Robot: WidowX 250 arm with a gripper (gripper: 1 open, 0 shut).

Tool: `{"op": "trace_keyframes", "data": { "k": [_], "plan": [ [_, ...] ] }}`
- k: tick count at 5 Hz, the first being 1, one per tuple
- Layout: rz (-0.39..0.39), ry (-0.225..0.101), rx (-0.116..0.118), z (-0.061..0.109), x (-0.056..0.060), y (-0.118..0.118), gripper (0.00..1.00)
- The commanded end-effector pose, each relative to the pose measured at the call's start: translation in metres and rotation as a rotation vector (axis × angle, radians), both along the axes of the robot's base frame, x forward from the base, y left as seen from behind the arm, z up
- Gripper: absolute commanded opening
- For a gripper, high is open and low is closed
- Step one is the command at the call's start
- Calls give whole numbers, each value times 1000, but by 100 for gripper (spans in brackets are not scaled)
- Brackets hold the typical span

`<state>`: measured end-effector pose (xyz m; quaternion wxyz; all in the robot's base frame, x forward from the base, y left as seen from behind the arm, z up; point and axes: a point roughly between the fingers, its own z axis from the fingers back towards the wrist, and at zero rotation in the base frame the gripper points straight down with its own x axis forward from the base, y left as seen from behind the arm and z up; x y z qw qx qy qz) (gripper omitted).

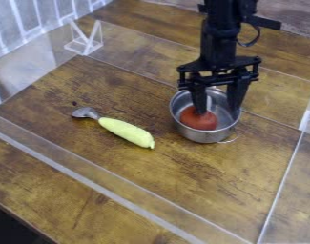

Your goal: Put the mushroom in the silver pot

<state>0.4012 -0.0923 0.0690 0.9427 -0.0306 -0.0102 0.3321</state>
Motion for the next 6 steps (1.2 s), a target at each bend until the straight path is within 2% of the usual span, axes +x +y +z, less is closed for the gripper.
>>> {"op": "trace_keyframes", "data": {
  "k": [1,2,3,4,5,6],
  "plan": [
    [7,-67,2,19,10,3,0],
    [9,-63,10,15,14,7,100],
    [13,-57,21,12,17,10,100],
    [19,-51,30,10,19,14,0],
    [25,-45,38,9,21,16,0],
    [26,-38,44,8,23,19,100]
  ]
}}
